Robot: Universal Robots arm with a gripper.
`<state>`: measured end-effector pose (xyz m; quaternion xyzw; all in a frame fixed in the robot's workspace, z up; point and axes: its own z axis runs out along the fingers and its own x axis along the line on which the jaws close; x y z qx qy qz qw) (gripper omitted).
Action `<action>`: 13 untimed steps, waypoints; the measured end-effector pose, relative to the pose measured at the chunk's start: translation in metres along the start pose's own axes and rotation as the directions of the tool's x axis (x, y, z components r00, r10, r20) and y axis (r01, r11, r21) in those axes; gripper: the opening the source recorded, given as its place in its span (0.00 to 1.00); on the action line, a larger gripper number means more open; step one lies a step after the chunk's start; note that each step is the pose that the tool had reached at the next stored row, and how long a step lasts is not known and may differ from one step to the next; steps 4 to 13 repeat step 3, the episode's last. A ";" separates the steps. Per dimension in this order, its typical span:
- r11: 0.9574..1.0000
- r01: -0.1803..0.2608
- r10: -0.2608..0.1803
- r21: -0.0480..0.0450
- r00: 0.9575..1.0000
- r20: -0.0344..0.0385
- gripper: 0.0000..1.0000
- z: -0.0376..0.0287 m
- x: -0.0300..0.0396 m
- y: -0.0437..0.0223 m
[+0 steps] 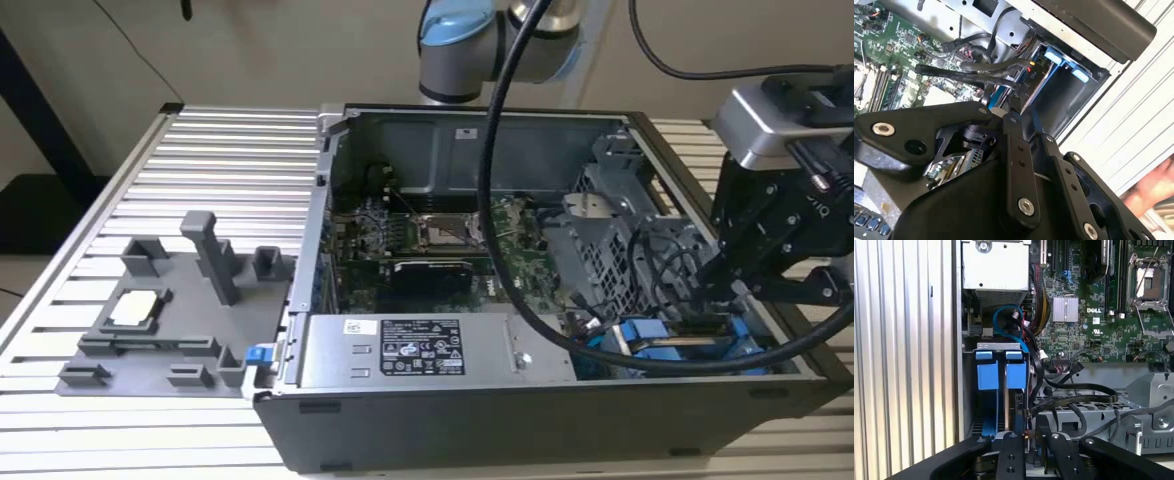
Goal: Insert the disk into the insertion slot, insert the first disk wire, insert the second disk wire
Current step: 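Insert the second disk wire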
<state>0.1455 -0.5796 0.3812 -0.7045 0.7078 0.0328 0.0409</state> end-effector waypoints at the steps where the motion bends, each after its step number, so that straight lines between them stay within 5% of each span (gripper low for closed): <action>1: 1.000 0.000 0.000 0.000 1.000 0.000 0.24 0.0001 0.0000 0.0000; 13: 1.000 0.000 0.000 0.000 1.000 0.000 0.24 0.0000 0.0000 0.0000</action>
